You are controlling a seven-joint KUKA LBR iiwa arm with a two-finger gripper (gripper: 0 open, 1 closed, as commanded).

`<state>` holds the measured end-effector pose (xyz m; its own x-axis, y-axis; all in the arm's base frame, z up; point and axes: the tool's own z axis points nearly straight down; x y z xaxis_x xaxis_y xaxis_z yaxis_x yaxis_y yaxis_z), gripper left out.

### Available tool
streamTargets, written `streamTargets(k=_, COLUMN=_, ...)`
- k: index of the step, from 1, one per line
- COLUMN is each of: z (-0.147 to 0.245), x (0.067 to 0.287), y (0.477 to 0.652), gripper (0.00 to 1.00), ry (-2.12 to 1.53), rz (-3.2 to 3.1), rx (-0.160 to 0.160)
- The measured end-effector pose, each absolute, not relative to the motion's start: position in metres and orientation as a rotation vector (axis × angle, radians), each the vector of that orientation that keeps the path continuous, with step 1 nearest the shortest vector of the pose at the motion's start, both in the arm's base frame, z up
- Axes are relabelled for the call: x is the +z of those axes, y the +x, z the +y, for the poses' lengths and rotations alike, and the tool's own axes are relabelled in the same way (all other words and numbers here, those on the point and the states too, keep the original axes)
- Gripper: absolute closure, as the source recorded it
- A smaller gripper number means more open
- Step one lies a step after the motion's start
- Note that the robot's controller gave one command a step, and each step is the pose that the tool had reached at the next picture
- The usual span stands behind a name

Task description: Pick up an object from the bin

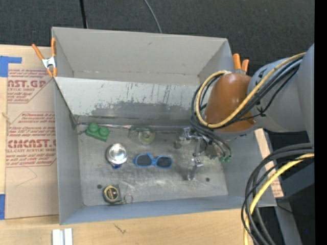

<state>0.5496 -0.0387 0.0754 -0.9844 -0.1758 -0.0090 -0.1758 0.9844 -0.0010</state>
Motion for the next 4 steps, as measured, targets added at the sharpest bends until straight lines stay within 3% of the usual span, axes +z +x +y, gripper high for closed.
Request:
streamTargets(k=1, z=0.029, x=0.077, y=0.486, gripper=0.00, ry=-0.385, rz=3.101, rx=0.003)
streamTargets(k=2, z=0.096, x=0.073, y=0.530, gripper=0.00, ry=-0.830, rz=3.025, rx=-0.002)
streamTargets(k=3, z=0.097, x=0.075, y=0.530, gripper=1.00, ry=-0.831, rz=3.027, rx=-0.001)
streamTargets(k=4, z=0.107, x=0.208, y=0.493, gripper=1.00, ry=-0.850, rz=3.015, rx=0.000)
